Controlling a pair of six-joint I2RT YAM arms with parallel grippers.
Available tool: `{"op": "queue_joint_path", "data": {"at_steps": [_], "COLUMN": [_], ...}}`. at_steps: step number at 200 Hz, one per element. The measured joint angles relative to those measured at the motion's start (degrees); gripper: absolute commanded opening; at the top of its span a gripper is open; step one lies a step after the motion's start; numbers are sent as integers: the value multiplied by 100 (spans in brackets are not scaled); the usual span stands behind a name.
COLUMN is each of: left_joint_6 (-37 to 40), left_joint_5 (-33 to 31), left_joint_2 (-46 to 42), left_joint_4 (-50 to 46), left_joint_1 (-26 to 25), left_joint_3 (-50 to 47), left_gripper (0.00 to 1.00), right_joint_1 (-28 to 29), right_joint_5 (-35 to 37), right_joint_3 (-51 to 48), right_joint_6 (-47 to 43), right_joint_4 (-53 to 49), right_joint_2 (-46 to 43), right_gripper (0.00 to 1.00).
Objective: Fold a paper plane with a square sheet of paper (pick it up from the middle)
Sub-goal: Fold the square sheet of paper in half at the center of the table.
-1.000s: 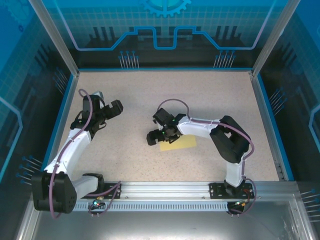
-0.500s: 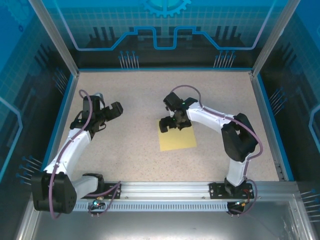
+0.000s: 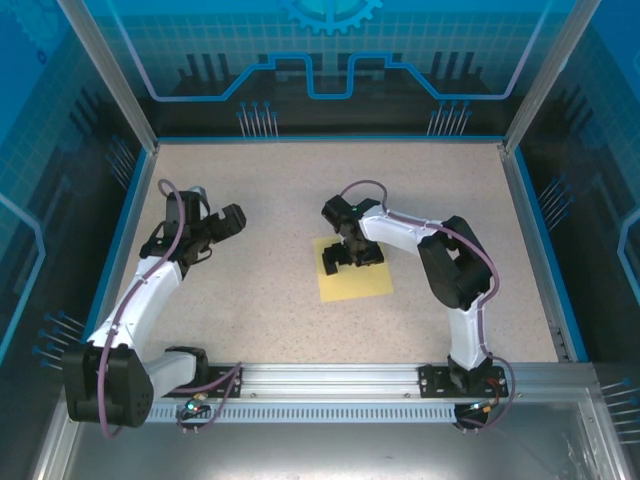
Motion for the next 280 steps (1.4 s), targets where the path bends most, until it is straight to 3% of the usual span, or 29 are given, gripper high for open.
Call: {"op": "queue_joint_path", "data": {"at_steps": [53,168,198,236,280], "left_joint_6": [-2,-2,-2,-111,-293], "left_joint_5": [4,4,46,155,551], "left_joint_2": [-33,-33,-33,-33,-2], "left_joint_4": [2,0,0,-9,-48], "left_joint_1": [2,2,0,0,-125], "left_joint_3": [0,0,0,0,0], "left_gripper": [99,99,99,99,95], "right_joint_1": [13,26,22,22,7], "right_joint_5": [129,157,122,-317,-1054], "right_joint_3": [2,-162,-284,-577,-1104], "right_joint_6": [107,160,131,219,387], "right_joint_4": [2,195,343,841,1580], "right_joint_2": [166,74,-35,-302,-1215], "right_gripper": [99,86,70,40,38]}}
